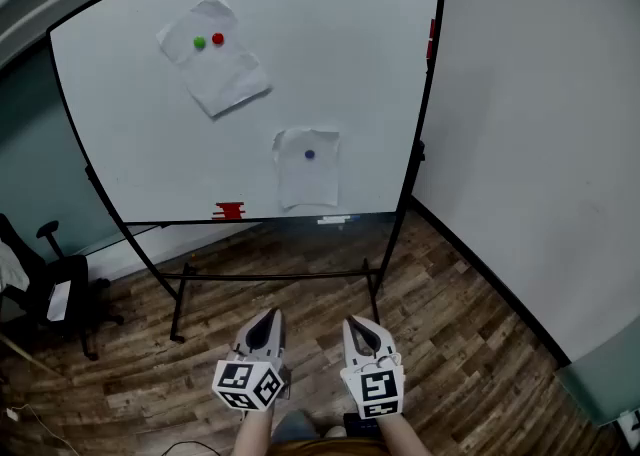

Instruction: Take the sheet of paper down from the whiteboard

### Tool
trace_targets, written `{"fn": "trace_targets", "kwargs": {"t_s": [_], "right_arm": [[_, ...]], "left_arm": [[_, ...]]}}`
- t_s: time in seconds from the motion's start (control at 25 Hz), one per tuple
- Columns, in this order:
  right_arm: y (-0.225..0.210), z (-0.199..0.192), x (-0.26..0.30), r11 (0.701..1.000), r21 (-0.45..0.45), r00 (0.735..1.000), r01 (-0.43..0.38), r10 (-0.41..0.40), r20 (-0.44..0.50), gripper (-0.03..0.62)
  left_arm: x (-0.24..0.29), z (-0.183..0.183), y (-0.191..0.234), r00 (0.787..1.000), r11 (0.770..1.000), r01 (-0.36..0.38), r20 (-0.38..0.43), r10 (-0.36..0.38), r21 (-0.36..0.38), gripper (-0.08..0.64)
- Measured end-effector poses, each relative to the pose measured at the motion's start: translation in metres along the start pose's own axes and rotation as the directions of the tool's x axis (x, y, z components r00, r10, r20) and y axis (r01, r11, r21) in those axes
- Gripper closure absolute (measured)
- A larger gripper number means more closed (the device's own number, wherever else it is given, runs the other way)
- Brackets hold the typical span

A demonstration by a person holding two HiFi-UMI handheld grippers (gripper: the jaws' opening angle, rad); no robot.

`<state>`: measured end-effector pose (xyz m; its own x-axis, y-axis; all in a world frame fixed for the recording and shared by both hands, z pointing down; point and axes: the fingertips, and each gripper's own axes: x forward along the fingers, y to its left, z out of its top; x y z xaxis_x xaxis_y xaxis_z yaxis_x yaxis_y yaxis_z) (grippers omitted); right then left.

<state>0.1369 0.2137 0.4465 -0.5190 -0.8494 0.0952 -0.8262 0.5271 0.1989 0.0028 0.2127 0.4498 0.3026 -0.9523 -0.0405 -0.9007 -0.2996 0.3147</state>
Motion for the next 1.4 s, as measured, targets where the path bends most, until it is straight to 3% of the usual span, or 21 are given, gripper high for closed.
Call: {"fn": "trace_targets", "kwargs": {"t_s": [0.28,0.44,0.52,0.64,0.88,1.16,1.4], "right_arm": [[0.014,-0.001,-0.005,1.000,0.020,1.000,-0.013,0.013,0.016,0.580],[0.004,-0.002,-0.006,0.998,0.056,0.999,0.028,-0.029,0.022,0.580],[0.001,-0.001,-0.007,0.997,0.060,0.999,0.044,-0.046,0.027,0.567],[0.001,-0.002,-0.006,0.998,0.062,0.999,0.030,-0.031,0.016,0.481],[-0.008,-0.004,0.005,0.996,0.080,1.000,0.026,-0.027,0.013,0.477],[-0.014,-0.009,0.054,0.997,0.077,1.000,-0.005,0.004,0.008,0.478],[-0.047,-0.018,0.138,0.995,0.103,1.000,0.017,-0.016,-0.012,0.477]], "left_arm": [[-0.018,-0.002,0.009,1.000,1.000,-0.022,-0.010,0.022,-0.016,0.535],[-0.018,-0.004,0.009,0.999,0.999,-0.037,-0.022,0.037,0.003,0.534],[-0.017,-0.005,0.008,0.999,1.000,-0.031,-0.032,0.031,0.000,0.497],[-0.015,-0.003,0.006,0.999,1.000,-0.027,-0.036,0.027,0.001,0.428],[-0.007,-0.004,0.007,0.996,0.995,-0.064,-0.052,0.068,0.076,0.394],[0.028,-0.002,0.041,0.993,0.993,-0.107,-0.045,0.109,0.045,0.394],[0.109,-0.004,0.087,0.995,0.996,-0.092,-0.044,0.093,0.008,0.396]]}}
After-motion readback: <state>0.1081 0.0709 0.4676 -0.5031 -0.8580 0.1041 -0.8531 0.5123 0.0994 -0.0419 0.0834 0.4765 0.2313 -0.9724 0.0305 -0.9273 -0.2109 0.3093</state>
